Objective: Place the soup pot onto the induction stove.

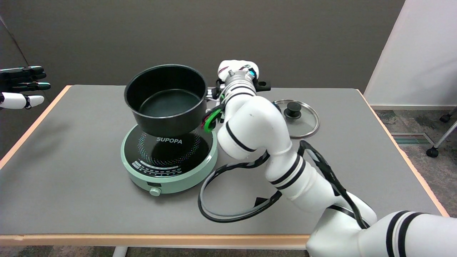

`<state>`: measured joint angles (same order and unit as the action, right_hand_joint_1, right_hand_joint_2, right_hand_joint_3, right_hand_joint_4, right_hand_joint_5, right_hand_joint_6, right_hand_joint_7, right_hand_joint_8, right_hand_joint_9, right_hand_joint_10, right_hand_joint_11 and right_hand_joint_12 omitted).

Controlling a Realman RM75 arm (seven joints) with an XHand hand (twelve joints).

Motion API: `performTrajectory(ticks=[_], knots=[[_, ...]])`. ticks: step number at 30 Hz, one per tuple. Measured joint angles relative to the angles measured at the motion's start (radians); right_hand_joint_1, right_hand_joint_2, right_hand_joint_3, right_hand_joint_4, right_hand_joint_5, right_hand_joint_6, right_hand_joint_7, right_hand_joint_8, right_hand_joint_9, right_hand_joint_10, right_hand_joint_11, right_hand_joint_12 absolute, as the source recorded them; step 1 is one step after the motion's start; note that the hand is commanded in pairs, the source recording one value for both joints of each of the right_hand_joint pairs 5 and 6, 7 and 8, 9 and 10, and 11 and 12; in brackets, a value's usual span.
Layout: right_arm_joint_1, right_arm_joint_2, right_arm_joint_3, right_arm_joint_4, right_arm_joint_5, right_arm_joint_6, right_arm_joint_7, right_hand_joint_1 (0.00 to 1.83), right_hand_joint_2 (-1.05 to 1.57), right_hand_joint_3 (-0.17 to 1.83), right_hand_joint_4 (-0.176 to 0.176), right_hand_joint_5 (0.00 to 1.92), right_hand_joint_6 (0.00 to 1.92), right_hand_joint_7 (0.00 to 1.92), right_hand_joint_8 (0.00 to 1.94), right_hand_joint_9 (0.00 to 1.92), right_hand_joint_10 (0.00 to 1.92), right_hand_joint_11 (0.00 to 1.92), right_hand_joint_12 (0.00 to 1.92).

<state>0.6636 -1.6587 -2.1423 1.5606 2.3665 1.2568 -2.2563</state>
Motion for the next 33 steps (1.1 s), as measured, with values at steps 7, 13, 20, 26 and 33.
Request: performTrajectory(ticks=[7, 13, 20, 26, 33], knots=[[-0.009, -0.041, -0.020, 0.005, -0.019, 0.046, -0.013, 1.36, -0.08, 1.82, -0.125, 1.66, 1.66, 1.66, 1.66, 1.66, 1.66, 1.66, 1.66], [-0.022, -0.066, -0.030, 0.003, -0.029, 0.069, -0.017, 1.36, -0.09, 1.82, -0.125, 1.65, 1.65, 1.65, 1.65, 1.65, 1.65, 1.65, 1.65], [-0.043, -0.094, -0.039, -0.010, -0.051, 0.085, -0.018, 1.35, -0.10, 1.83, -0.127, 1.65, 1.65, 1.65, 1.65, 1.65, 1.65, 1.65, 1.65], [-0.060, -0.113, -0.045, -0.028, -0.078, 0.089, -0.011, 1.36, -0.11, 1.83, -0.128, 1.65, 1.65, 1.65, 1.65, 1.65, 1.65, 1.65, 1.65], [-0.073, -0.127, -0.051, -0.047, -0.101, 0.090, 0.008, 1.35, -0.12, 1.83, -0.128, 1.65, 1.65, 1.65, 1.65, 1.65, 1.65, 1.65, 1.65]])
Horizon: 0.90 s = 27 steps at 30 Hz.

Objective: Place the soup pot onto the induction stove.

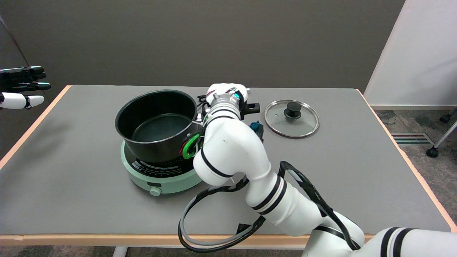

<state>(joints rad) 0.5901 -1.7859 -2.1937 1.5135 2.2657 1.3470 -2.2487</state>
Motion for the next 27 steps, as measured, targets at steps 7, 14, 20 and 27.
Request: performTrajectory(ticks=[7, 14, 20, 27], knots=[[-0.009, -0.007, -0.004, -0.013, -0.014, 0.000, 0.013, 1.35, -0.12, 1.83, -0.128, 1.65, 1.65, 1.65, 1.65, 1.65, 1.65, 1.65, 1.65], [-0.018, -0.009, -0.006, -0.025, -0.037, -0.013, 0.025, 1.35, -0.11, 1.83, -0.128, 1.65, 1.65, 1.65, 1.65, 1.65, 1.65, 1.65, 1.65], [-0.033, -0.009, -0.006, -0.036, -0.073, -0.038, 0.049, 1.35, -0.11, 1.83, -0.128, 1.65, 1.65, 1.65, 1.65, 1.65, 1.65, 1.65, 1.65], [-0.048, -0.007, -0.004, -0.046, -0.099, -0.063, 0.067, 1.35, -0.11, 1.83, -0.128, 1.65, 1.65, 1.65, 1.65, 1.65, 1.65, 1.65, 1.65]])
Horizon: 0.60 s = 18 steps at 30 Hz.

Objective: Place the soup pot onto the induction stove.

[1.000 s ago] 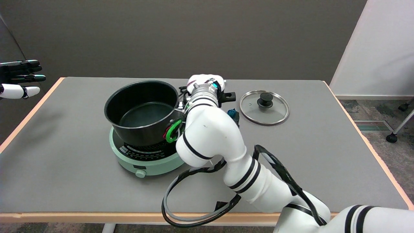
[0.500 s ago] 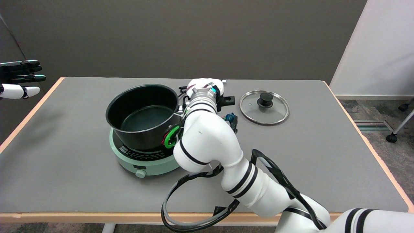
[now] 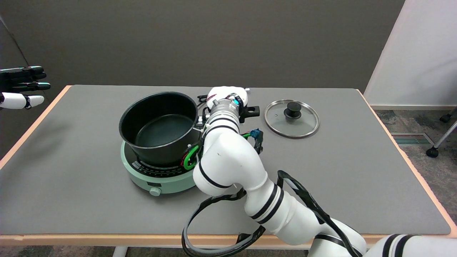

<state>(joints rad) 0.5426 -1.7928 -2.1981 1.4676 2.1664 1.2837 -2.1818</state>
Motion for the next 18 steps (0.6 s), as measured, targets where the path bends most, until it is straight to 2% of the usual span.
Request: performTrajectory(ticks=[18], knots=[[-0.023, 0.015, 0.007, -0.013, -0.023, -0.047, 0.041, 1.35, -0.09, 1.83, -0.127, 1.65, 1.65, 1.65, 1.65, 1.65, 1.65, 1.65, 1.65]])
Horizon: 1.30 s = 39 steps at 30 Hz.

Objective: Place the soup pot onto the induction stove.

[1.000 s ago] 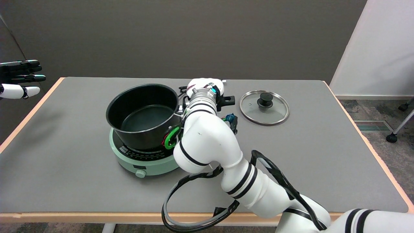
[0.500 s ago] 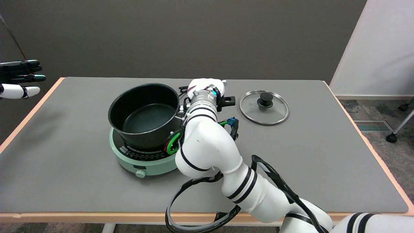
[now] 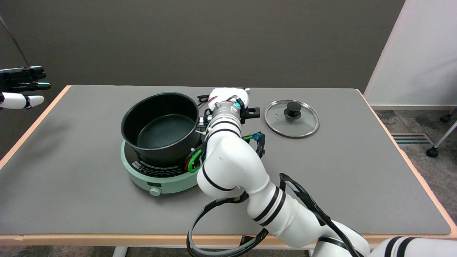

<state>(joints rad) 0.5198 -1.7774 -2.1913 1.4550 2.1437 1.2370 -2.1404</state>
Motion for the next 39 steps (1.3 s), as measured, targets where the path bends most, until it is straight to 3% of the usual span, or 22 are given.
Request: performTrajectory(ticks=[28, 33, 39], knots=[[-0.033, 0.025, 0.037, 0.000, 0.008, -0.086, 0.026, 1.34, -0.05, 1.80, -0.124, 1.66, 1.66, 1.66, 1.66, 1.66, 1.66, 1.66, 1.66], [-0.035, 0.027, 0.043, -0.001, 0.013, -0.099, 0.027, 1.33, 0.08, 1.65, -0.113, 1.68, 1.68, 1.68, 1.68, 1.68, 1.68, 1.68, 1.68], [-0.037, 0.034, 0.048, -0.002, 0.023, -0.117, 0.027, 1.31, 0.06, 1.66, -0.119, 1.62, 1.62, 1.62, 1.62, 1.62, 1.62, 1.62, 1.62]])
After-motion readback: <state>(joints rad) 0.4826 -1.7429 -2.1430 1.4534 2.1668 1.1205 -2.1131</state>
